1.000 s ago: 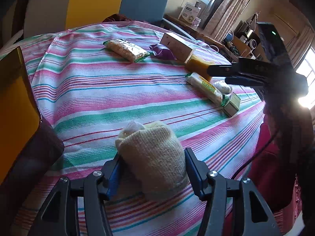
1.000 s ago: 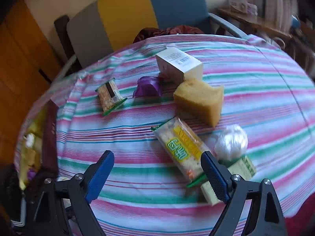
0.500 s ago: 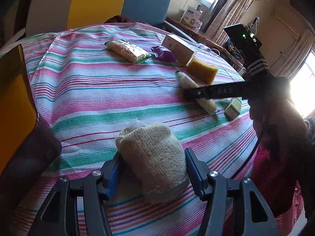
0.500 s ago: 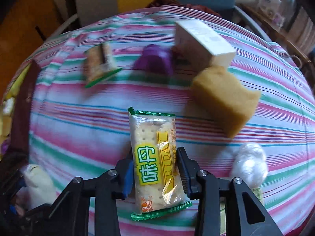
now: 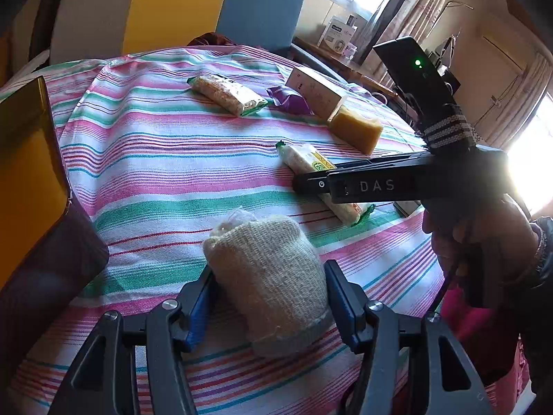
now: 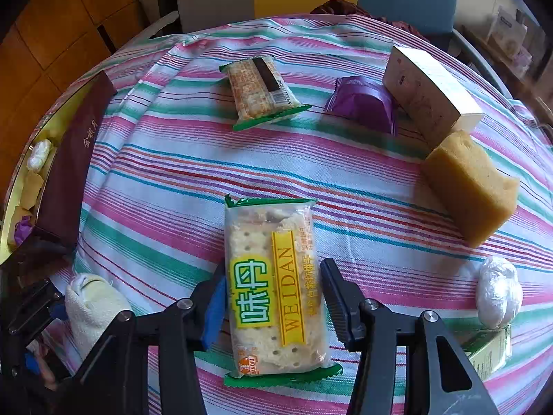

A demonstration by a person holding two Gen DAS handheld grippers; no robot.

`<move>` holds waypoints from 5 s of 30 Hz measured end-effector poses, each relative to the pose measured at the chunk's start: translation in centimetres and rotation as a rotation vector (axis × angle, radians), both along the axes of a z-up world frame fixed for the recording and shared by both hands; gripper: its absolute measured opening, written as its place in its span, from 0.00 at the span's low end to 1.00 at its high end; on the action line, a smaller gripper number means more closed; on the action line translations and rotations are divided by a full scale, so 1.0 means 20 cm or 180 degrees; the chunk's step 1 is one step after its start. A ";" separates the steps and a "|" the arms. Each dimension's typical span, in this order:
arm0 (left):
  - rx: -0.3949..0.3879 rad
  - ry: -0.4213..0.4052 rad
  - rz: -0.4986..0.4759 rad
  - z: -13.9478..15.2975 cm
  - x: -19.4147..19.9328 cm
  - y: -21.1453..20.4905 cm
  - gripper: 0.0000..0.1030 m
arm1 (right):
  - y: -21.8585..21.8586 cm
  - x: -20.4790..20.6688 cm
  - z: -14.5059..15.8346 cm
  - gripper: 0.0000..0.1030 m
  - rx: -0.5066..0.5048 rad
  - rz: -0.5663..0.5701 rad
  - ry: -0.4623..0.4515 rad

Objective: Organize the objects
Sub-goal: 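Carry the towel to the gold tray with the left gripper while the right gripper grasps the WEIDAN cracker packet, then release the towel into the gold tray with the left gripper, then lower the WEIDAN packet into the gold tray and open the right gripper, then move the left gripper to the items and grasp a purple snack packet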

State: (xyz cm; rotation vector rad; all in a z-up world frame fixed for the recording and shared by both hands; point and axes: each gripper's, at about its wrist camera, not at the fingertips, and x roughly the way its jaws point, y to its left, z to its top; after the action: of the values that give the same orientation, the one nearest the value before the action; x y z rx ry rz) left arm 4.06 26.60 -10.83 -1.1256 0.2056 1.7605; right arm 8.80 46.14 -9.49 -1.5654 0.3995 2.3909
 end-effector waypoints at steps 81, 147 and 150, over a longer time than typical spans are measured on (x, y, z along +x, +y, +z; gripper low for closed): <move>-0.0357 0.0956 0.2304 0.44 -0.37 -1.10 0.73 | -0.29 -0.15 0.14 0.44 0.0028 -0.0040 0.0449; -0.0373 0.0819 0.2558 0.40 -0.35 -1.34 0.73 | -1.09 -0.56 0.34 0.79 -0.0192 0.0976 0.0980; -0.0370 0.0841 0.2505 0.41 -0.34 -1.31 0.73 | -0.94 -0.48 0.36 0.80 -0.0081 0.0828 0.0986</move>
State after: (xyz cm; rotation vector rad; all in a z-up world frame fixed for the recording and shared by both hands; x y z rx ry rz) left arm -2.69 0.41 -2.57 -1.1328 0.0138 2.6274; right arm -0.81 27.36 -2.24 -1.3268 0.3003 2.8516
